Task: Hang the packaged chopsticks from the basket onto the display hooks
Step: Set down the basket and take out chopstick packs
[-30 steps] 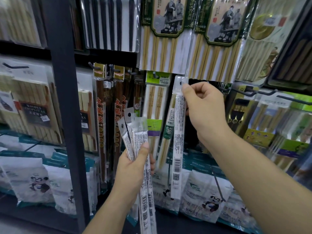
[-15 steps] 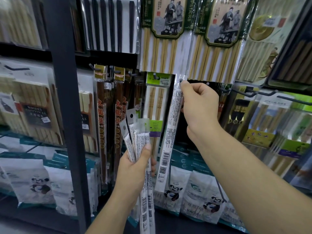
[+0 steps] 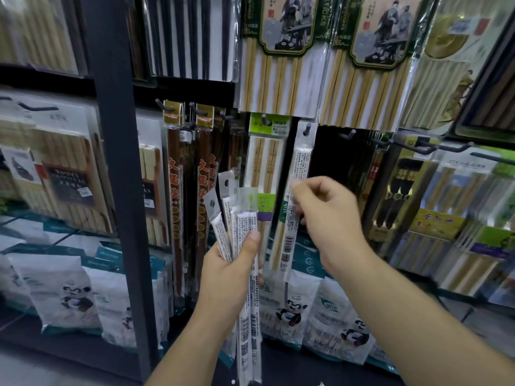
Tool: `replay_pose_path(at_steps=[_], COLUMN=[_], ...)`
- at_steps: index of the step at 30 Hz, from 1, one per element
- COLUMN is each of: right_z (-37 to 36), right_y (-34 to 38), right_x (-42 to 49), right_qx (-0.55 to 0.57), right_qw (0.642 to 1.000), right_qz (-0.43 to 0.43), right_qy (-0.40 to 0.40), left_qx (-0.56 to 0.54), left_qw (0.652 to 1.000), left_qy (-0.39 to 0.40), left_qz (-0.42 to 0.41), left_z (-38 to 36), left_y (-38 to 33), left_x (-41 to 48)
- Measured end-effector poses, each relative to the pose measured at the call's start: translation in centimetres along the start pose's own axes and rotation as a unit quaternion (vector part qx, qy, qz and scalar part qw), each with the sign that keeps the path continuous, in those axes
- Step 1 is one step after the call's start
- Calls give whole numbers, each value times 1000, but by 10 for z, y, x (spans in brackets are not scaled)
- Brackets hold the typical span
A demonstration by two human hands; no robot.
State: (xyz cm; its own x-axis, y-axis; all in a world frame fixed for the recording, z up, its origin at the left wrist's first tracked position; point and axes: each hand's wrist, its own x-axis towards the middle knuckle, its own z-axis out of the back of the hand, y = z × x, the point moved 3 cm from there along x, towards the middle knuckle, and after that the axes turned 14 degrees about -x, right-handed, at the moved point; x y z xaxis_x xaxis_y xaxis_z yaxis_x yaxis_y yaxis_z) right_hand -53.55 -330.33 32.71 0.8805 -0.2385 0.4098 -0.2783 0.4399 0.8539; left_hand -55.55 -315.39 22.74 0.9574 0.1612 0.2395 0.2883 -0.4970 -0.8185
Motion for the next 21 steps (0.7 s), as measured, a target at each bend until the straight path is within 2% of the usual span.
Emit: replay_pose_path(at_steps=[2, 4, 11, 14, 19, 21], right_z=[-12, -19, -23, -20, 3, 12], right_y=[-4, -7, -6, -6, 20, 32], right_x=[-14, -23, -24, -22, -2, 10], right_qx=[-49, -83, -89, -96, -11, 7], right_qw=[994, 985, 982, 984, 995, 994], right_qz=[19, 47, 71, 81, 102, 107], right_qy=[100, 146, 150, 128, 7, -24], left_qx=[-3, 3, 6, -17, -5, -8], left_qw=[1000, 999, 998, 998, 1000, 1000], left_qy=[13, 31, 50, 52, -5, 0], left_qz=[-11, -27, -39, -22, -8, 4], left_z=[-3, -6, -6, -5, 2, 3], left_y=[-2, -5, 0, 1, 5, 7], left_x=[-2, -2, -1, 0, 4, 4])
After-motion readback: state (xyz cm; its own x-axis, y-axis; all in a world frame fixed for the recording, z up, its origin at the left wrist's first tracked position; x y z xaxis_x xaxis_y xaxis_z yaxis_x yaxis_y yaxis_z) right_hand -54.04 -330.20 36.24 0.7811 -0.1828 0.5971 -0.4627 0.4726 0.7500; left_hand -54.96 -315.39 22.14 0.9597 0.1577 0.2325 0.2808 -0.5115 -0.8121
